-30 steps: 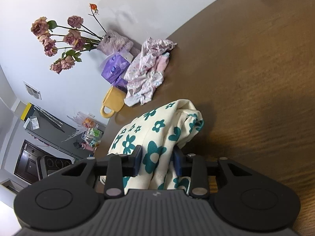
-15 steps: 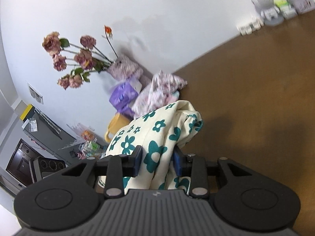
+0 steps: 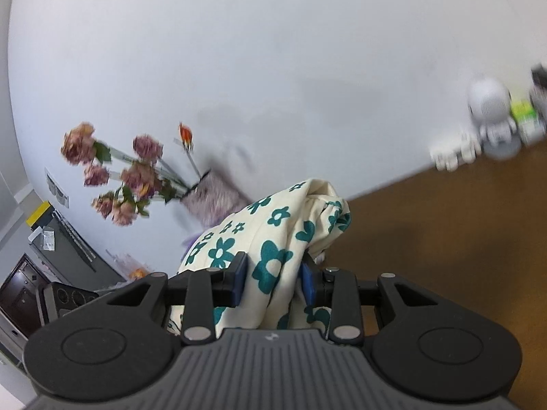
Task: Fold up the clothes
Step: 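Close both grippers on the bundle's folded end and lift it slightly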
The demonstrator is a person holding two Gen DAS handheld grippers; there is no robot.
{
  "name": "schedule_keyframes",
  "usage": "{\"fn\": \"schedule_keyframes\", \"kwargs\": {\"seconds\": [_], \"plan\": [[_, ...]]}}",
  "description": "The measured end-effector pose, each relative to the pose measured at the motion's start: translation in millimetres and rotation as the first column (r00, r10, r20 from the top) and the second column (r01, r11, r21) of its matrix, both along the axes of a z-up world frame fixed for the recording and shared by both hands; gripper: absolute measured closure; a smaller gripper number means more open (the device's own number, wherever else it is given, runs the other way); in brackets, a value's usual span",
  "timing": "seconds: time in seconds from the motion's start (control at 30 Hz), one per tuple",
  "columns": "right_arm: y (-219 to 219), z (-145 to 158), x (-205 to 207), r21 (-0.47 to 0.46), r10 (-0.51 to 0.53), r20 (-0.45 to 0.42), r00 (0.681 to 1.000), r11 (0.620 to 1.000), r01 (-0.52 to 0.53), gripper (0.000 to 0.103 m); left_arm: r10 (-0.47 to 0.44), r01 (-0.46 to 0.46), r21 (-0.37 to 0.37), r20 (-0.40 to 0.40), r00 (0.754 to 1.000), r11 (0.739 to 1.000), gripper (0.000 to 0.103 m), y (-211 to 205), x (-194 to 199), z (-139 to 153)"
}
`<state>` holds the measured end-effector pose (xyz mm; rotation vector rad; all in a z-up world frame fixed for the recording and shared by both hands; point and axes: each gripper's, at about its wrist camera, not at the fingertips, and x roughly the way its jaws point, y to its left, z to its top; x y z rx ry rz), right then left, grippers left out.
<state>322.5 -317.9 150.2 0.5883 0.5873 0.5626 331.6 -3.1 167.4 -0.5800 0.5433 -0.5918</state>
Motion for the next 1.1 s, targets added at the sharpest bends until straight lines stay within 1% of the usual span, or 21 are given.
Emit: {"fn": "schedule_keyframes", "kwargs": {"seconds": [0.2,0.3,0.43,0.5,0.73,0.83,0.97,1.1], "plan": [[-9.6,6.8,53.3,-0.021,-0.036,0.0,0.999,0.999,0.036,0.071,0.016,-0.016,-0.016,-0.014,1.0,1.0,0.062,-18.2,58.8,-4.9],[-16.9,7.2,83.5,-0.044,-0.074,-0.002,0.997,0.996,0.073,0.071,0.021,-0.021,0.004,-0.018,1.0,1.0,0.062,-30.3,89.9,-6.6],[-23.9,1.5,119.3,-0.11,-0.111,0.009,0.994,0.988,0.111,0.071,0.048,-0.048,0.013,-0.031,0.998,0.999,0.062,-40.3,119.4,-22.6],[-27.5,-10.1,132.7,-0.106,-0.129,0.005,0.992,0.986,0.129,0.071,0.06,-0.059,0.02,-0.052,0.997,0.998,0.062,-43.7,131.3,-36.9],[-39.5,-67.0,177.9,-0.079,-0.176,-0.075,0.982,0.982,0.17,0.071,0.067,-0.061,0.055,-0.111,0.992,0.997,0.062,-60.5,163.5,-87.7],[-46.1,-88.0,190.8,-0.076,-0.191,-0.11,0.975,0.98,0.183,0.071,0.067,-0.058,0.068,-0.141,0.988,0.996,0.062,-62.0,173.3,-105.4],[-47.0,-114.7,198.6,-0.078,-0.182,-0.137,0.974,0.982,0.173,0.071,0.067,-0.055,0.082,-0.15,0.986,0.995,0.062,-59.8,181.5,-121.3],[-48.1,-136.4,205.0,-0.037,-0.176,-0.143,0.974,0.984,0.173,0.071,0.078,-0.066,0.083,-0.153,0.985,0.994,0.062,-54.4,188.9,-135.0]]}}
